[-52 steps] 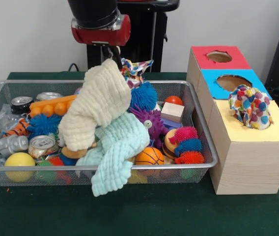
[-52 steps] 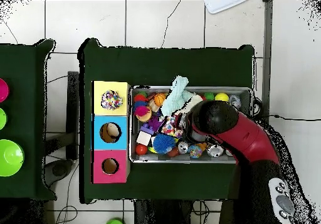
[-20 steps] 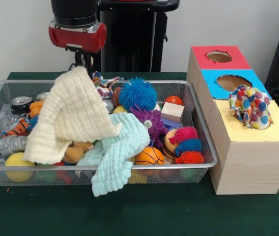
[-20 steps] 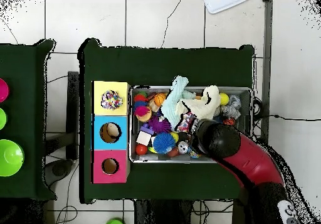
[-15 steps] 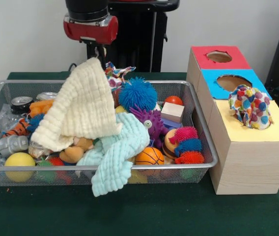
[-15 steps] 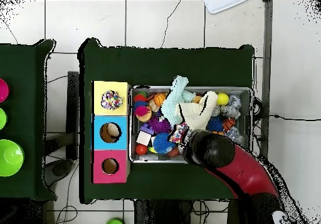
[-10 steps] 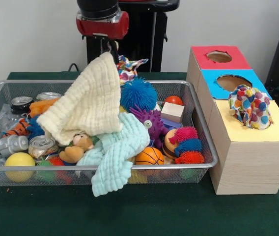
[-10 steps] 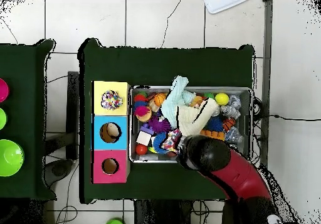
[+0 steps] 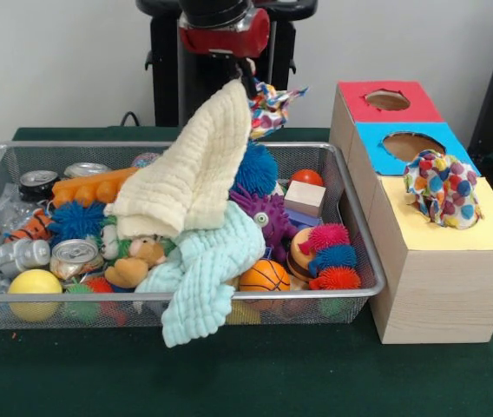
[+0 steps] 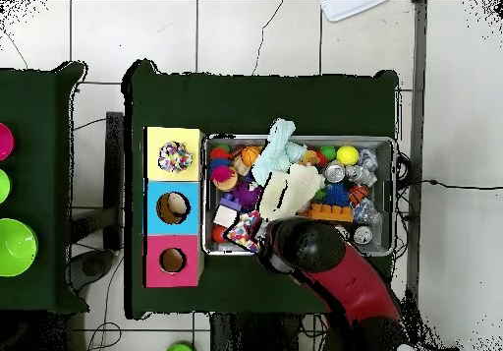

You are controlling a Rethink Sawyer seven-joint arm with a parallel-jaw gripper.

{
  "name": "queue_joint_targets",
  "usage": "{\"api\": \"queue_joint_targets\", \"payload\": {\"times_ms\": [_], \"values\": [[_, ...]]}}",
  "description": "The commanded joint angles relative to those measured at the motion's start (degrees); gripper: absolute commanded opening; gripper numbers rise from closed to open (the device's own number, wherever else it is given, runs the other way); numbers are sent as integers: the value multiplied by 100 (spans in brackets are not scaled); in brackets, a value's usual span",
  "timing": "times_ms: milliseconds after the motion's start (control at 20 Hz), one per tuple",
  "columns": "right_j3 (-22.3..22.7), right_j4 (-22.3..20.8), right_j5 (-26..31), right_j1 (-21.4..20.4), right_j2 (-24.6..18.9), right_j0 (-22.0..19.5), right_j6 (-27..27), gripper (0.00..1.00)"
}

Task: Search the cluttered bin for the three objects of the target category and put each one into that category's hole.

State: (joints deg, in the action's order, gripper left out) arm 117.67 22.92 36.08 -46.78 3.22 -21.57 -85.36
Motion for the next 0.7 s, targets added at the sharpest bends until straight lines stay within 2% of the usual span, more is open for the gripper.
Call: {"api": "queue_joint_targets", "payload": {"times_ms": [50, 500, 700], "values": [[810, 1026, 534, -325, -485, 369, -1968, 0], [1240, 2459, 515, -659, -740, 927, -2130, 0], [1314, 2838, 678, -857, -746, 1198, -2322, 0]]}}
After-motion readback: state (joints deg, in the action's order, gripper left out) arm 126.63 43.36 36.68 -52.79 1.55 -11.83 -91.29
